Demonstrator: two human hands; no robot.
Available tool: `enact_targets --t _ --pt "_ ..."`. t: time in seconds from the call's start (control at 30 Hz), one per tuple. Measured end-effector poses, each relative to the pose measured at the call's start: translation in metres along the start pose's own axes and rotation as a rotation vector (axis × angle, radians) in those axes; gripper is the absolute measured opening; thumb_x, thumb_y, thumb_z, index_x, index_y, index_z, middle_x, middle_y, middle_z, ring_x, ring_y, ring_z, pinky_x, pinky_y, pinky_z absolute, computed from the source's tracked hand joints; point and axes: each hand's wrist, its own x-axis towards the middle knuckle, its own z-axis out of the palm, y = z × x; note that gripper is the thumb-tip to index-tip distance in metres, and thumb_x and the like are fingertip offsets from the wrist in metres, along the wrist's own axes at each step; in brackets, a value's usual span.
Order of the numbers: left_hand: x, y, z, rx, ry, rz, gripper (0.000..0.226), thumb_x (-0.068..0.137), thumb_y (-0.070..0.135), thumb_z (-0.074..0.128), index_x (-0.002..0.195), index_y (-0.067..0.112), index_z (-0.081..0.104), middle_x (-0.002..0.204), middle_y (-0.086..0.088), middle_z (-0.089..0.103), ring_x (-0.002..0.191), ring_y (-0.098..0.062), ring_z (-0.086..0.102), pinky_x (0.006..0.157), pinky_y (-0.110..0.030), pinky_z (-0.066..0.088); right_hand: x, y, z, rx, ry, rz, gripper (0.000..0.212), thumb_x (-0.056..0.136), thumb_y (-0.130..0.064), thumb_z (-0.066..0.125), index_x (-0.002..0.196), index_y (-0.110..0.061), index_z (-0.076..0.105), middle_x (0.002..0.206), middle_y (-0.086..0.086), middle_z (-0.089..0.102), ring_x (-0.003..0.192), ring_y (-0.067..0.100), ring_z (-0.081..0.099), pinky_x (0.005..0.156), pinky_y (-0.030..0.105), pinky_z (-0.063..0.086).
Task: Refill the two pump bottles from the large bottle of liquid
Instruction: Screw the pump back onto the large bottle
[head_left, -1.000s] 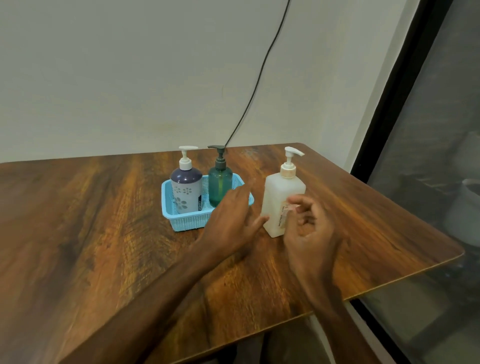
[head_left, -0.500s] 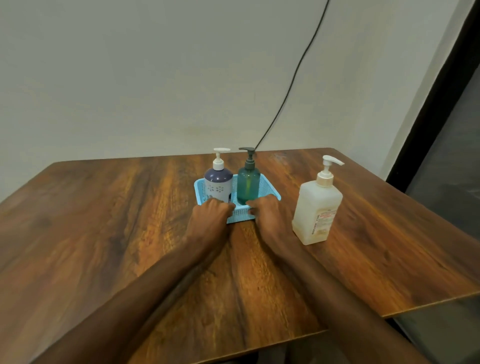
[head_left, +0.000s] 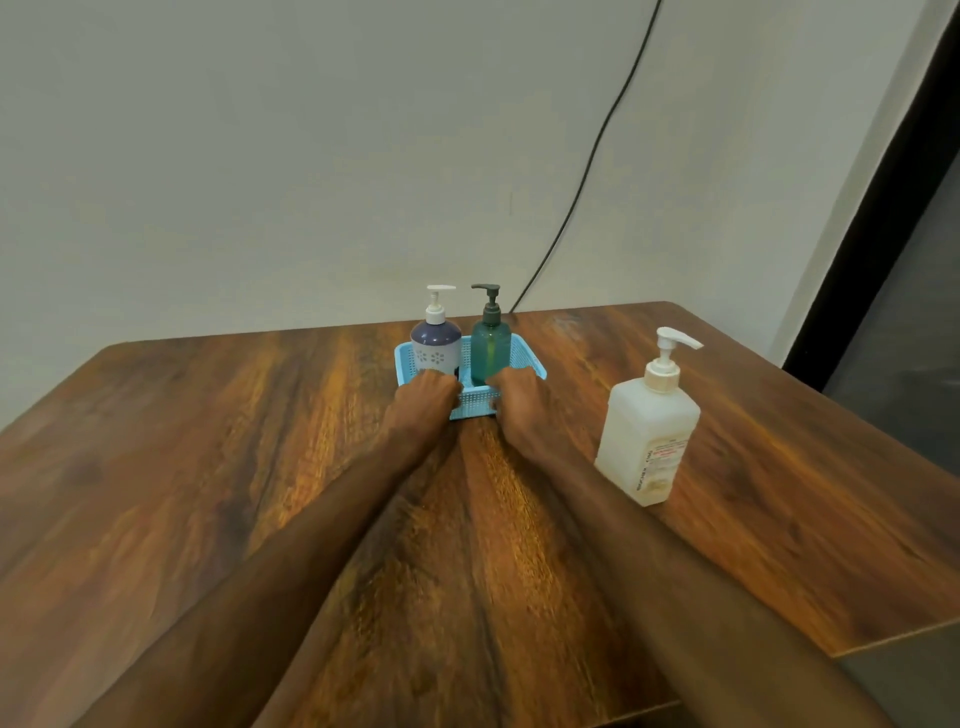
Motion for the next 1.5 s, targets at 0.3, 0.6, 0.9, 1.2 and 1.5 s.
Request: enact_targets --t 0.3,0.6,0.9,1.2,1.5 --pt "-0.052 0.079 0.002 -0.266 0.161 0.134 0.047 0.099 0.028 0.073 0.14 0.008 0.06 0.147 -0.012 0.056 0.135 -0.026 0.052 0.109 -0.041 0.047 -0.127 0.006 -0.092 0.214 0.39 -0.07 0.033 0.096 -0.035 0.06 0.121 -0.014 0.068 0.119 0.001 0.069 0.106 0.01 0.064 0.099 0.026 0.052" --pt "-0.058 0.161 0.005 -0.535 0.058 0.095 0.014 0.099 0.02 0.072 0.113 0.02 0.067 0.111 0.0 0.072 0.099 -0.017 0.07 0.073 -0.019 0.052 -0.167 0.08 -0.113 0.334 0.539 0.305 0.094 0.062 -0.047 0.09 0.137 -0.03 0.035 0.138 -0.005 0.046 0.125 0.016 0.049 0.097 0.033 0.05" --pt "-0.014 0.162 -0.002 -0.465 -0.019 0.126 0.02 0.103 0.013 0.064 0.084 0.019 0.063 0.087 0.002 0.068 0.076 -0.012 0.062 0.067 -0.022 0.053 -0.108 0.13 -0.082 0.517 -0.016 0.4 0.105 0.076 -0.06 0.075 0.155 -0.034 0.012 0.162 -0.007 0.027 0.147 0.016 0.031 0.122 0.045 0.024" --pt "0.092 0.195 0.021 -0.236 -0.334 0.209 0.04 0.104 0.028 0.061 0.142 0.018 0.055 0.14 -0.007 0.06 0.12 -0.021 0.059 0.107 -0.038 0.049 0.034 0.183 -0.143 0.389 0.372 0.306 0.078 0.058 -0.04 0.09 0.122 -0.026 0.048 0.118 -0.007 0.064 0.102 0.013 0.062 0.082 0.032 0.056" --pt "0.184 0.213 0.064 -0.277 -0.388 0.213 0.044 0.102 0.037 0.065 0.139 0.013 0.055 0.141 -0.011 0.056 0.129 -0.027 0.054 0.112 -0.044 0.047 0.181 0.279 -0.131 0.306 0.412 0.413 0.078 0.065 -0.03 0.089 0.129 -0.016 0.045 0.129 0.006 0.057 0.122 0.028 0.054 0.098 0.048 0.053"
